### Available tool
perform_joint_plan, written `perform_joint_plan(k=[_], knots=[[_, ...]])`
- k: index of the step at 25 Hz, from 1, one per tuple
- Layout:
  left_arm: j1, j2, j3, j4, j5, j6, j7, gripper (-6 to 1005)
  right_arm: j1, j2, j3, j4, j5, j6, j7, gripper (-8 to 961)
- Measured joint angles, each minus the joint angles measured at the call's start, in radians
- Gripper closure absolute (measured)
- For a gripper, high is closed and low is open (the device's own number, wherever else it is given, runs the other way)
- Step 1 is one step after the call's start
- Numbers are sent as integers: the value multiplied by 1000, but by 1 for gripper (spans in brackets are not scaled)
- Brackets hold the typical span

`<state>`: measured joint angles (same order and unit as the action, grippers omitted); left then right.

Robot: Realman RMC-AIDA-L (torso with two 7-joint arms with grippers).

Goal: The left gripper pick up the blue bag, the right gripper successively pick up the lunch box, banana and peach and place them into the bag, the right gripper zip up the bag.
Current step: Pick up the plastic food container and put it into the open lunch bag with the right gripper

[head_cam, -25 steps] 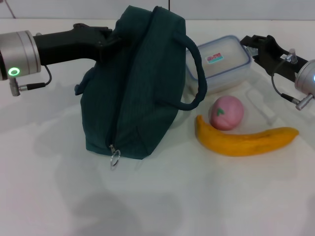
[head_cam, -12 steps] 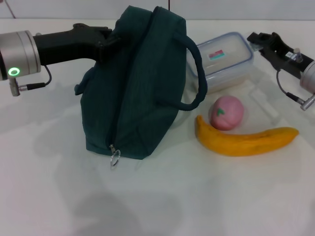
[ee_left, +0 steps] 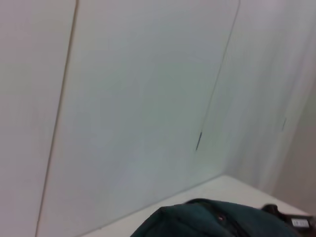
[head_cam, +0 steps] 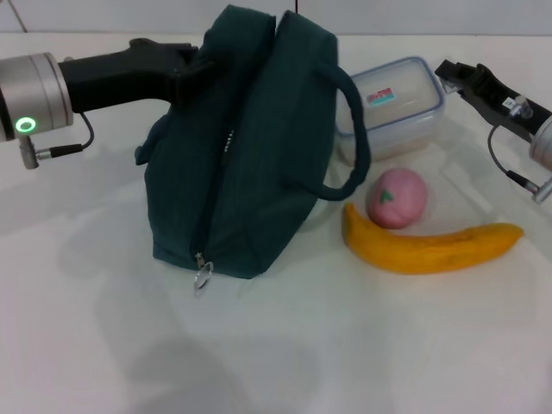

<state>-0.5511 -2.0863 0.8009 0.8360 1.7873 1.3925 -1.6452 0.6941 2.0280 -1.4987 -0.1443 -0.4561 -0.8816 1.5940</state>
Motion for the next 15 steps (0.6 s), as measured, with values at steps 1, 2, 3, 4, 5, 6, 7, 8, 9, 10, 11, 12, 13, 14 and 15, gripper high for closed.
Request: perform_joint_plan(k=[1, 2, 3, 4, 5, 6, 7, 8, 9, 10, 11, 12, 13, 14, 15], knots=[[4, 0, 0, 0, -13, 0, 1, 896, -10, 0, 3, 0, 15, -17, -28, 819], [8, 0, 0, 0, -29, 1, 2, 896, -19, 0, 5, 0, 27, -31, -48, 820], [14, 1, 0, -1, -42, 1, 2, 896, -29, 0, 6, 0, 39, -46, -68, 820], [20, 2, 0, -1, -61, 4, 2, 896, -37, 0, 6, 0, 49, -66, -90, 820], [27, 3, 0, 0, -76, 9, 2, 896, -45, 0, 4, 0, 52, -81, -106, 821], [31, 4, 0, 0, -83, 16, 2, 896, -50, 0, 2, 0, 50, -96, -121, 821], [35, 5, -2, 0, -89, 29, 0, 896, -52, 0, 0, 0, 49, -102, -129, 822], [37, 6, -4, 0, -93, 46, -3, 896, -55, 0, -2, 0, 47, -111, -144, 822], [38, 7, -5, 0, -93, 59, -6, 896, -56, 0, -3, 0, 46, -118, -158, 823], [39, 7, -6, 0, -93, 70, -10, 896, -57, 0, -5, 0, 45, -125, -173, 832], [41, 7, -6, 0, -93, 77, -16, 896, -57, 0, -6, 0, 44, -133, -189, 840], [42, 7, -6, 0, -90, 79, -23, 896, -59, 0, -7, 0, 43, -141, -200, 849], [42, 7, -5, 0, -86, 79, -29, 896, -62, 0, -7, 0, 43, -151, -213, 850], [42, 6, -3, 0, -83, 80, -33, 896, -66, 0, -8, 0, 42, -161, -225, 852], [40, 5, 1, 0, -80, 80, -38, 896, -72, -1, -8, 0, 42, -172, -243, 853]])
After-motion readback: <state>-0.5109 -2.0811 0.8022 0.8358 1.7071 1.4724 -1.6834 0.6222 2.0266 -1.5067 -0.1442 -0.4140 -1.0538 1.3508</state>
